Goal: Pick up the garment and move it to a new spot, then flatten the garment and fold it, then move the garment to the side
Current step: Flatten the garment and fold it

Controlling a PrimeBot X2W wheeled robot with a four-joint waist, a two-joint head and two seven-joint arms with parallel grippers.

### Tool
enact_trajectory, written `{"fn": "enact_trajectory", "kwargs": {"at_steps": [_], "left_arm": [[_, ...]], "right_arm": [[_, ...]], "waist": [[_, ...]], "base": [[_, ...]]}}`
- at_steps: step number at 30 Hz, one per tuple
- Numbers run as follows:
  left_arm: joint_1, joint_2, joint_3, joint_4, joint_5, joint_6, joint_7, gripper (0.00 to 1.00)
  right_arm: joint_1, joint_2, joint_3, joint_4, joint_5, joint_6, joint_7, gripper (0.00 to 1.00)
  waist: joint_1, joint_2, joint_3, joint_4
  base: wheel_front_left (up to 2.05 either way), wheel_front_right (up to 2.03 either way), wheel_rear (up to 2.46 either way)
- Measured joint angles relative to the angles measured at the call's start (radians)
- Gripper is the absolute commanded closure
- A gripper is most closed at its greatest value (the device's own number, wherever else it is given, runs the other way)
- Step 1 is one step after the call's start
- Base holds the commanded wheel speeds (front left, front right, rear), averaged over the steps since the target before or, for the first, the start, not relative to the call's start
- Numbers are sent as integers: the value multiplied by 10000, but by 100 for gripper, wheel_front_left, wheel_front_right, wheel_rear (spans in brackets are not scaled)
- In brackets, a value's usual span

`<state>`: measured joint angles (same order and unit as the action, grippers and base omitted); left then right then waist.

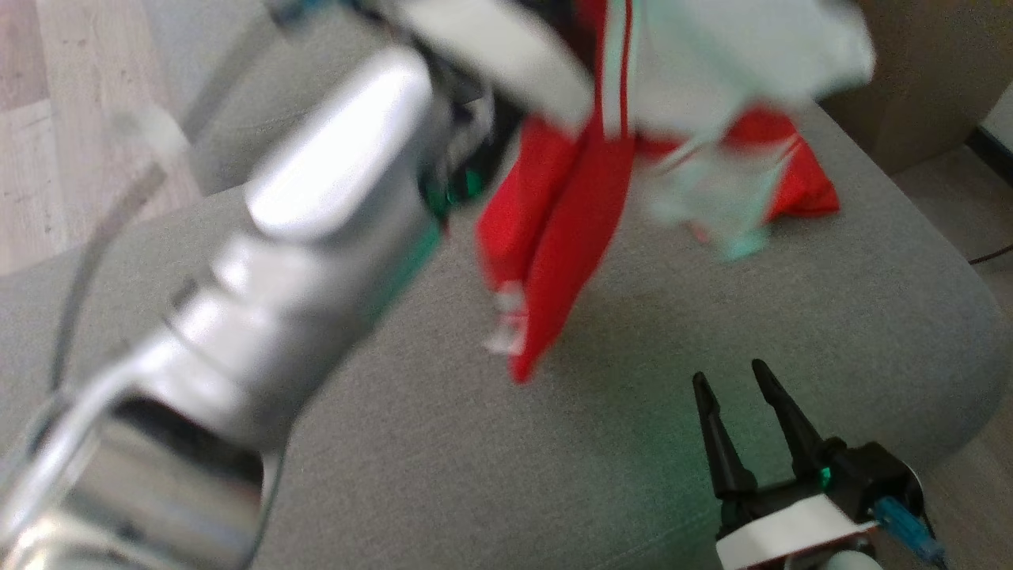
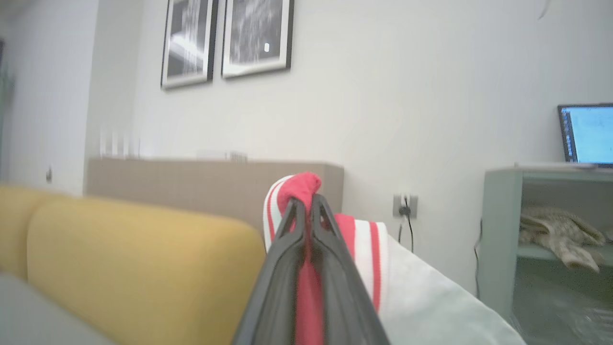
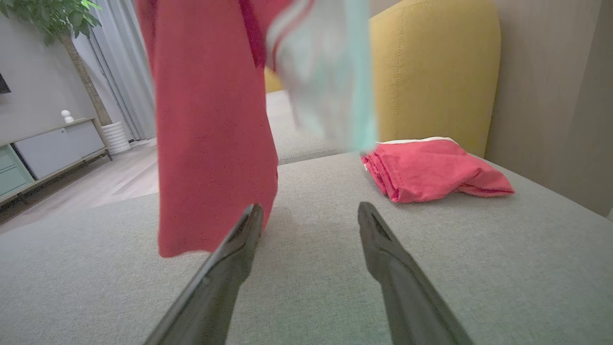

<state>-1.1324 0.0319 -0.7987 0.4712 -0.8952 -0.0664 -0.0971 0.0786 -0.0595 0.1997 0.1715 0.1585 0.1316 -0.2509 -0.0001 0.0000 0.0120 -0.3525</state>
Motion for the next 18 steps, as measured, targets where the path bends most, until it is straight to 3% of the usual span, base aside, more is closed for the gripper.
{"fn": "enact_trajectory", "kwargs": {"at_steps": [4,7,14,18], "left_arm": [[-1786,-132,660,1162,-221,407,-838,100],[-1599,-153,951,1967,-871,579,-1158,100],[1800,48,1022,3661,-1254,577,-1434,100],[3684,786,2332,3789,-955,859,-1499,100]], "right_arm": [[220,27,-151,-84,0,0,0,0],[368,33,-274,-142,-2,0,0,0],[375,84,-529,-299,-17,0,0,0],[371,107,-692,-316,-79,0,0,0]], "waist": [[-1,0,-57,14],[-1,0,-44,235],[1,0,221,1163],[2,0,400,1731]], "base": [[0,0,0],[0,0,0],[0,0,0],[0,0,0]]}}
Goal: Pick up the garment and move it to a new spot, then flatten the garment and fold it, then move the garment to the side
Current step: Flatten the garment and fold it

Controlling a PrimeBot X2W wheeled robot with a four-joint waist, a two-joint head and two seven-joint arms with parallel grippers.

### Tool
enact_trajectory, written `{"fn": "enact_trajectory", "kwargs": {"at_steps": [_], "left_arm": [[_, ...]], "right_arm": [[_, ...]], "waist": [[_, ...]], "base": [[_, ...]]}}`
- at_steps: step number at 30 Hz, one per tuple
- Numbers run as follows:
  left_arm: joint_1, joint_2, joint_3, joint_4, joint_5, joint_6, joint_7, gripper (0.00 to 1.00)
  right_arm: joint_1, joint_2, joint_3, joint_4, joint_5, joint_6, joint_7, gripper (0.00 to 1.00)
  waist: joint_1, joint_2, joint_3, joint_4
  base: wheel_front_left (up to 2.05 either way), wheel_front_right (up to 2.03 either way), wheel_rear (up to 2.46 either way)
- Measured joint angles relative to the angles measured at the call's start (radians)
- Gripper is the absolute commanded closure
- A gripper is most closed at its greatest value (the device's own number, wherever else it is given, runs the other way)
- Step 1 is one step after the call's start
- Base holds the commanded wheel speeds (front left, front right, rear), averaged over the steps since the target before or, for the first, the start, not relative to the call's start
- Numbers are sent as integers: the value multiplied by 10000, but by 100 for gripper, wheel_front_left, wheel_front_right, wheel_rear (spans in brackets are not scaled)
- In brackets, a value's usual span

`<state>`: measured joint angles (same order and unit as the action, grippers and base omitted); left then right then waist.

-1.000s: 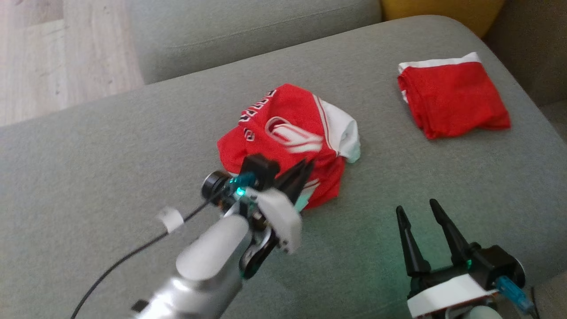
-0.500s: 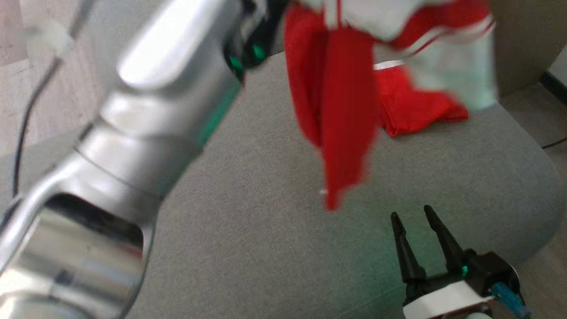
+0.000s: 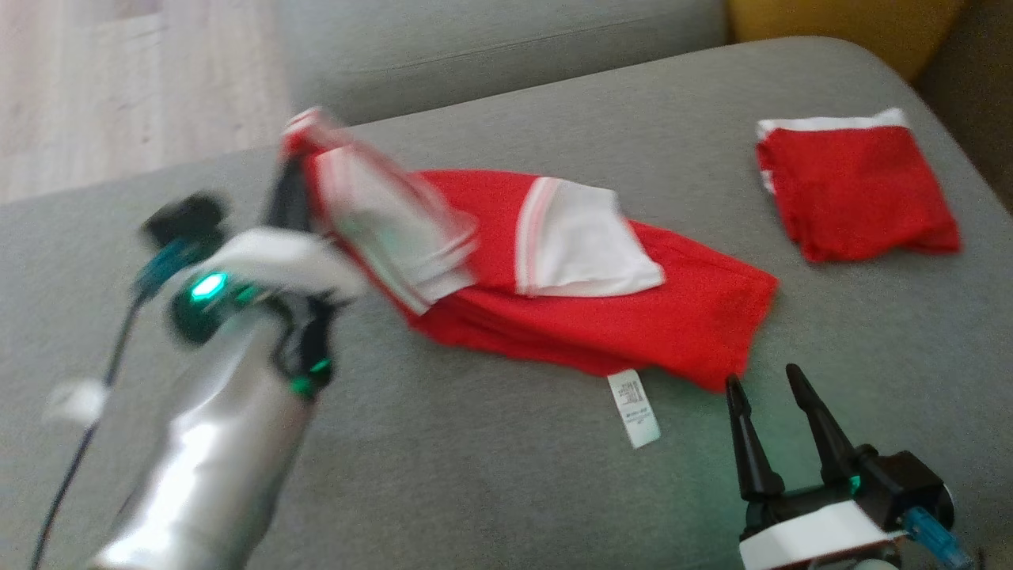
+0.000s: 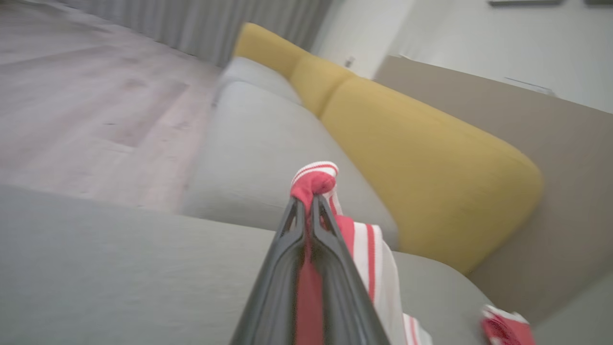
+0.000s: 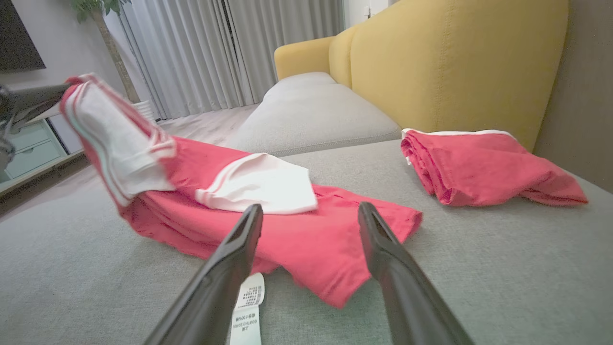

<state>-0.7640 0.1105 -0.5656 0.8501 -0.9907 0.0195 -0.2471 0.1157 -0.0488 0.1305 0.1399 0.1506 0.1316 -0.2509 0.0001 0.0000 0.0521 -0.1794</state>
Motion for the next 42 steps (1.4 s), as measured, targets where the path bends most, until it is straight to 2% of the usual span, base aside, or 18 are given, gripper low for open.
{"fn": "enact_trajectory", "kwargs": {"at_steps": [3,6,13,14,15,16,20,22,25,27,29,34,39,42], "left_arm": [[1190,456,1352,-535,533,127,-23,100],[2523,431,2228,-1049,930,65,-23,100],[4984,249,3041,-2314,2449,-13,-21,100],[5195,245,3045,-2510,2784,40,-21,85],[5380,245,3039,-2663,3139,161,-21,30],[5545,244,3043,-2851,3511,316,-21,0],[5908,259,3085,-3894,4970,988,-23,0],[5880,255,2984,-4265,5524,1141,-23,0],[5643,291,2163,-4456,6554,1358,6,0],[5169,265,1453,-4485,7214,1352,370,0],[4337,130,688,-4466,7756,1166,915,0],[2148,-533,-1022,-3708,8487,224,2594,0],[1005,-673,-2015,-2604,8172,-474,3684,0],[626,-625,-2466,-2449,7645,-639,4015,0]], "right_arm": [[3,6,-84,-17,-31,0,0,0],[20,6,-146,-27,-73,0,0,0],[360,6,-188,-35,-115,0,0,0],[408,6,-184,-33,-115,0,0,0],[428,6,-171,-29,-115,0,0,0],[430,6,-157,-27,-115,0,0,0],[429,0,-98,-25,-115,0,0,0],[432,-4,-82,-25,-113,0,0,0],[429,-38,-65,-25,-113,0,0,0],[401,-59,-17,-29,-113,0,0,0],[375,-81,15,-31,-113,0,0,0],[41,-136,123,-92,-115,0,0,0],[-607,-234,274,-142,-113,0,0,0],[-783,-249,305,-144,-113,0,0,0]], "waist": [[0,0,73,383],[-1,0,66,715],[-1,0,-134,1199],[-2,0,-182,1242],[-2,0,-236,1277],[-1,0,-292,1305],[-3,0,-437,1358],[-3,0,-440,1332],[-3,0,-327,1287],[-2,0,-177,1242],[-1,0,23,1181],[0,0,642,966],[1,0,1236,564],[0,0,1443,350]], "base": [[0,0,0],[0,0,0],[0,0,0],[0,0,0],[0,0,0],[0,0,0],[0,0,0],[0,0,0],[0,0,0],[0,0,0],[0,0,0],[0,0,0],[0,0,0],[0,0,0]]}}
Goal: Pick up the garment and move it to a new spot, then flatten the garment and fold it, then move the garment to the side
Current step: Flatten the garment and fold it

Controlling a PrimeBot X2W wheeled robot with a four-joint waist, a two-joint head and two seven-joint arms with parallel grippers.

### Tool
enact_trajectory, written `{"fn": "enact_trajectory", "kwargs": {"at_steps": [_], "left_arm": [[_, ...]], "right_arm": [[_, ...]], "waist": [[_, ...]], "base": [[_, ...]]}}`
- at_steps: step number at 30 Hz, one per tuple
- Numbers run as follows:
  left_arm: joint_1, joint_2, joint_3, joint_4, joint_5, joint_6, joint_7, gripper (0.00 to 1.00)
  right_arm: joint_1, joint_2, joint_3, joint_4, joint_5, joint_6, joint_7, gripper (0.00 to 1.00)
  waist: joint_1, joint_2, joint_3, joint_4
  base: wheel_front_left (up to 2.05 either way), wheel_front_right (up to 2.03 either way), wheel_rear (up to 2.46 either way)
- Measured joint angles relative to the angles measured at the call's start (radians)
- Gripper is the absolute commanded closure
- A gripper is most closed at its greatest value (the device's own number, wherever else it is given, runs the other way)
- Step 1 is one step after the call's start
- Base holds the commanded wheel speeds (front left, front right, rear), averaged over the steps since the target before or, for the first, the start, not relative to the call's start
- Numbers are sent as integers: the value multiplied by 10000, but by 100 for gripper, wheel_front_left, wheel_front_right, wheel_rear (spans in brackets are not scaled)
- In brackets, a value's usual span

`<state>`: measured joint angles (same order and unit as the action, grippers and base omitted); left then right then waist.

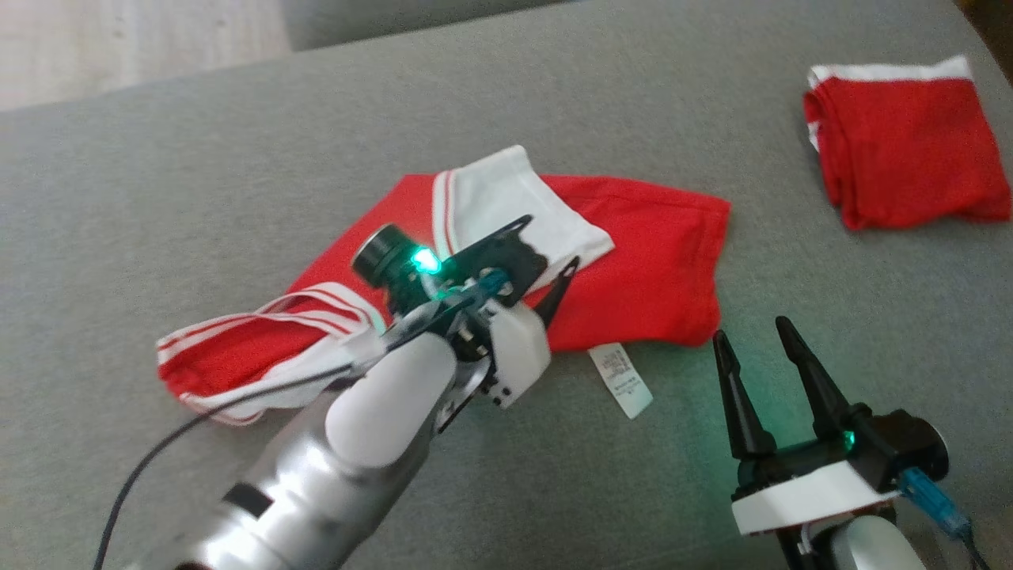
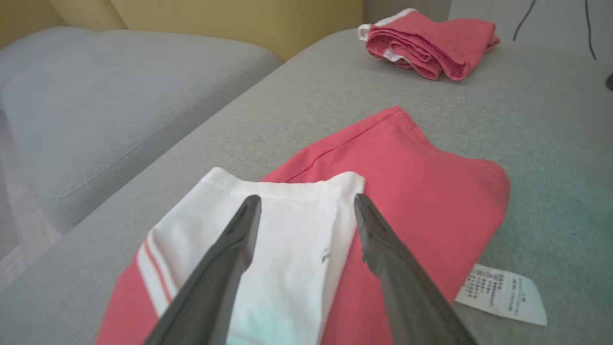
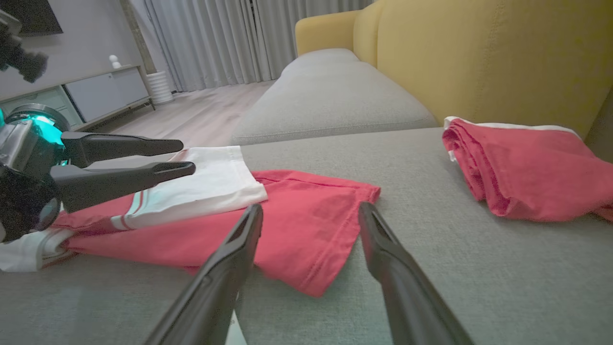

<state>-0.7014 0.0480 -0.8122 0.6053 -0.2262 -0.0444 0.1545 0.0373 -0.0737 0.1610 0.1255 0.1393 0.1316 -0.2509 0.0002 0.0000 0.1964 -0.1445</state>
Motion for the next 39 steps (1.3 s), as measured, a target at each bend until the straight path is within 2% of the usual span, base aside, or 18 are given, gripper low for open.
{"fn": "enact_trajectory", "kwargs": {"at_steps": [5,11,15,16,17,19,21,25,30,33,36,39], "left_arm": [[-1013,-36,-1045,253,-765,6,228,0],[-1887,-35,-1935,995,-1327,268,372,0],[-2166,-29,-2403,1486,-1620,282,380,0],[-2217,-27,-2510,1565,-1703,284,376,22],[-2253,-29,-2591,1628,-1797,290,364,51],[-2316,-17,-2744,1701,-1977,370,263,67],[-2429,-21,-2924,1712,-2146,420,130,100],[-2610,-19,-3221,1705,-2474,497,-290,100],[-2623,-15,-3210,1356,-3070,846,-1404,100],[-2642,-36,-2934,1223,-3317,982,-2290,100],[-2694,355,-2571,899,-3417,991,-2757,100],[-2834,1158,-2220,399,-3465,1166,-3120,100]], "right_arm": [[-120,-10,27,4,2,0,0,0],[-441,-10,163,4,4,0,0,0],[-579,-8,188,0,31,0,0,0],[-579,-8,186,0,33,0,0,0],[-581,-8,184,0,33,0,0,0],[-604,-8,163,2,33,0,0,0],[-651,-8,146,2,33,0,0,0],[-692,-6,100,0,31,0,0,0],[-694,-10,-205,38,54,0,0,0],[-784,-21,-746,817,504,0,0,0],[-1418,-113,-922,1618,1097,0,140,0],[-2323,-426,-989,2151,1776,0,940,0]], "waist": [[0,0,499,-473],[0,0,1009,-879],[0,0,1235,-1028],[0,0,1275,-1041],[0,0,1306,-1046],[-1,0,1341,-1025],[-1,0,1359,-987],[-2,0,1342,-871],[-1,0,1165,-515],[-2,0,944,-105],[-3,0,799,234],[-2,0,650,533]], "base": [[0,0,0],[0,0,0],[0,0,0],[0,0,0],[0,0,0],[0,0,0],[0,0,0],[0,0,0],[0,0,0],[0,0,0],[0,0,0],[0,0,0]]}}
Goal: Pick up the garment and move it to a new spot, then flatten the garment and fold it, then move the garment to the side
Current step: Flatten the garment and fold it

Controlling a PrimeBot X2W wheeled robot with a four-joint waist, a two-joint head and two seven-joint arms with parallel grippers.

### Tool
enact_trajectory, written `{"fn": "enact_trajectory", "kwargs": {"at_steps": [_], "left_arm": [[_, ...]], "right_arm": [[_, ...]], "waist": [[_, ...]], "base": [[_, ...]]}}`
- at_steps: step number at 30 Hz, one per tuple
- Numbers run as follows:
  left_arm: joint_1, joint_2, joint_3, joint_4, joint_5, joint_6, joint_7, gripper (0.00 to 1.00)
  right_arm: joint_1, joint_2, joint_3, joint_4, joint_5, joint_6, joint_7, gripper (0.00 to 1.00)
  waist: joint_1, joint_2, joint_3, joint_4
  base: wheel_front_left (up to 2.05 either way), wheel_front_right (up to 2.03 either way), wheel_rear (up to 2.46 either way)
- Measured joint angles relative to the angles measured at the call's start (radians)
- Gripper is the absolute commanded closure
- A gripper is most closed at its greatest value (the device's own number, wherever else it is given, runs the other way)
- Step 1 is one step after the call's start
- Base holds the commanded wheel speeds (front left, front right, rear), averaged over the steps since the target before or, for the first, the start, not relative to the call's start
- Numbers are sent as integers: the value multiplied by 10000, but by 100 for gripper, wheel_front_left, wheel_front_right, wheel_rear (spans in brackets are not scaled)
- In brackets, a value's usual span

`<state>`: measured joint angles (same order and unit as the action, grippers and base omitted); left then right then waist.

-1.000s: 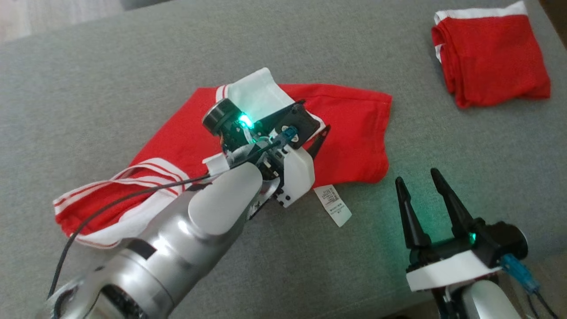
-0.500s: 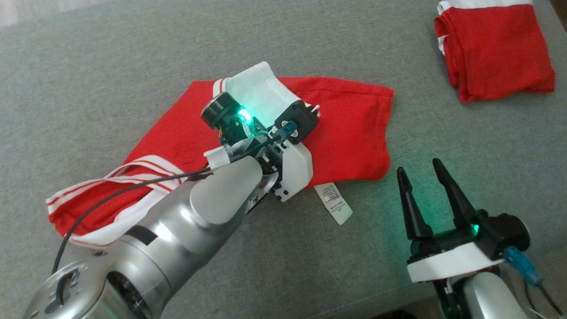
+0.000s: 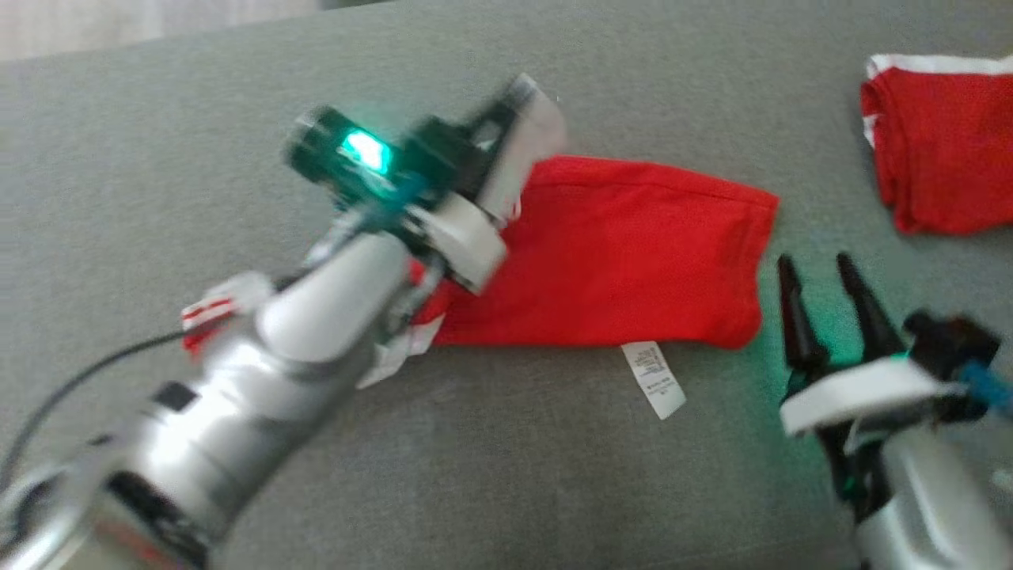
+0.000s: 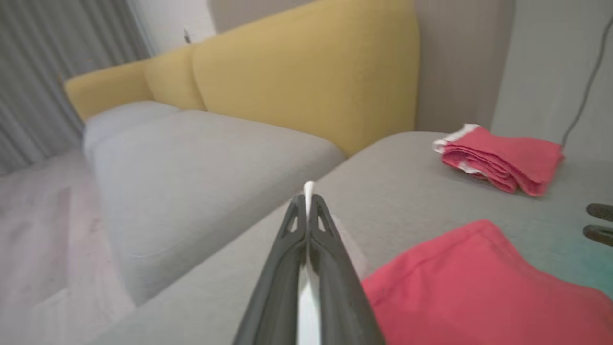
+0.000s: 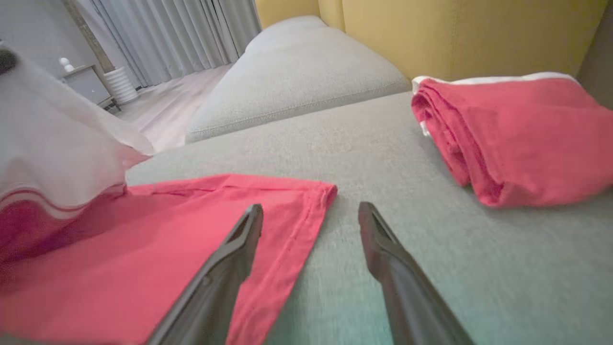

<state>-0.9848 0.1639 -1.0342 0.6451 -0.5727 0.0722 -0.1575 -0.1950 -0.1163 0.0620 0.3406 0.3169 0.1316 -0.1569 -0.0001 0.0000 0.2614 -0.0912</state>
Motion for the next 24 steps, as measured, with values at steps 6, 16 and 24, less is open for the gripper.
{"fn": "enact_trajectory", "kwargs": {"at_steps": [6,16,24], "left_arm": [[-163,1250,186,-1037,184,274,-194,100],[-16,1856,261,-2441,194,794,-4,100],[131,2067,219,-2899,198,951,167,100]], "right_arm": [[-1058,-259,-408,792,1187,0,1618,0],[-1720,-430,-410,1308,2991,0,3542,0],[-1910,-491,-604,2011,2905,0,3599,0]], "waist": [[0,0,-134,376],[1,0,-118,801],[0,0,0,922]], "base": [[0,0,0],[0,0,0],[0,0,0]]}}
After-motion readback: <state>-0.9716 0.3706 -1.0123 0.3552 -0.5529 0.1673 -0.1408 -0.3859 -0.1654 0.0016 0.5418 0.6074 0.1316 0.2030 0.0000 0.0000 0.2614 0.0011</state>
